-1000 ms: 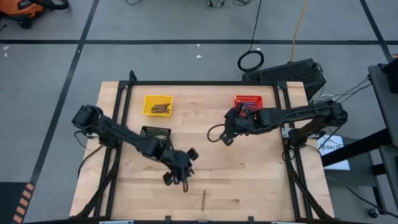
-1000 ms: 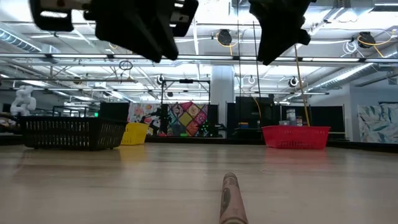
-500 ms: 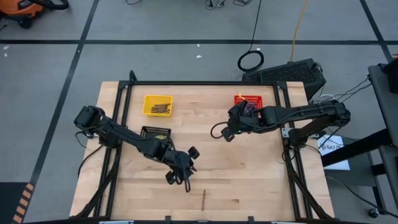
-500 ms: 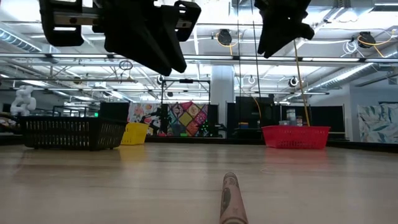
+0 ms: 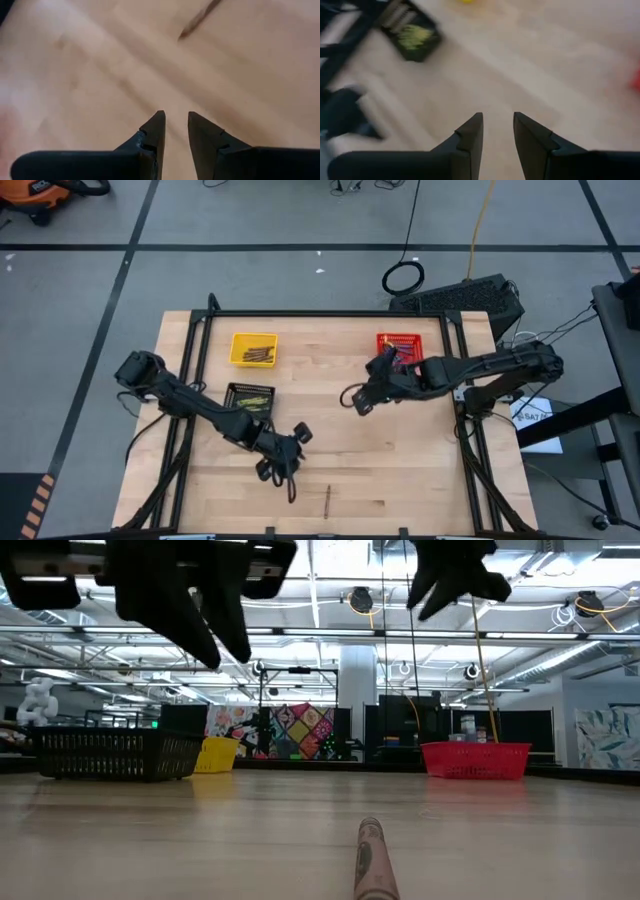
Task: Sort crayons
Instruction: Put the brown crayon into the yellow bin
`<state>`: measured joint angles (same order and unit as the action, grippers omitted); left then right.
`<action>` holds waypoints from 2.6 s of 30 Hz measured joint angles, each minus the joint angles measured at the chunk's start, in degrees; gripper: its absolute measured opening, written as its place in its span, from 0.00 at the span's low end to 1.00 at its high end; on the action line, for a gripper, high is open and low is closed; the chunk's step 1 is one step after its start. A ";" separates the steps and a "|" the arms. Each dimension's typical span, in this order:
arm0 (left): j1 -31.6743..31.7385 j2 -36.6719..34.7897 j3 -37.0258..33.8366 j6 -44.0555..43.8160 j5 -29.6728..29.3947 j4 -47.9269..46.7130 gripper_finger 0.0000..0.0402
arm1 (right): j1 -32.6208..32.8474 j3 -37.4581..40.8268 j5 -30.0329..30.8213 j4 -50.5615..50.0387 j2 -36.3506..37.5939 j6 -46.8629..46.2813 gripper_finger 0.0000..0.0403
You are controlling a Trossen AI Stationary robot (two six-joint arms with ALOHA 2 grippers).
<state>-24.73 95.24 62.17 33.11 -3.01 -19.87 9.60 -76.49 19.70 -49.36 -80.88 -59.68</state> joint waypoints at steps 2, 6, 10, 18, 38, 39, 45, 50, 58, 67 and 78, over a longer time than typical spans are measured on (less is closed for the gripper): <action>-0.84 -0.77 0.04 -2.00 -3.82 -3.42 0.19 | 2.01 -0.01 -0.24 3.60 -0.65 -2.05 0.24; -2.25 -2.78 0.02 -7.54 -4.79 -9.39 0.19 | 5.91 -0.01 -0.24 11.15 -2.69 -5.61 0.24; -3.94 -5.00 0.03 -11.43 -4.86 -14.12 0.19 | 8.86 0.00 -0.22 16.17 -5.89 -9.79 0.24; -6.79 -9.65 0.04 -17.44 -7.68 -21.74 0.19 | 11.57 0.00 -1.77 19.79 -12.60 -15.92 0.24; -9.55 -14.15 0.02 -30.99 -10.75 -37.60 0.19 | 15.46 0.02 -11.20 37.26 -23.08 -33.43 0.16; -9.55 -14.17 0.02 -31.28 -10.75 -37.91 0.19 | 15.97 0.02 -10.61 37.37 -23.10 -34.31 0.15; -9.55 -14.14 0.02 -31.33 -10.75 -38.38 0.19 | 18.70 0.02 -7.67 37.81 -23.10 -39.40 0.13; -9.54 -14.14 0.02 -31.33 -10.77 -38.36 0.19 | 20.33 -0.93 -7.52 38.13 -23.10 -39.91 0.13; -9.54 -14.14 0.02 -31.37 -10.75 -38.33 0.19 | 20.40 -0.94 -9.50 32.51 -23.10 -35.91 0.19; -9.53 -14.14 0.02 -31.32 -10.75 -38.28 0.19 | 20.42 -1.00 -11.01 32.04 -23.10 -44.63 0.31; -9.53 -14.10 0.00 -31.37 -10.75 -38.71 0.19 | 20.43 -14.44 -12.97 22.54 -28.70 -40.75 0.31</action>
<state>-34.26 81.14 62.17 1.74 -13.76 -58.58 30.03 -90.93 6.74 -26.82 -109.58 -100.43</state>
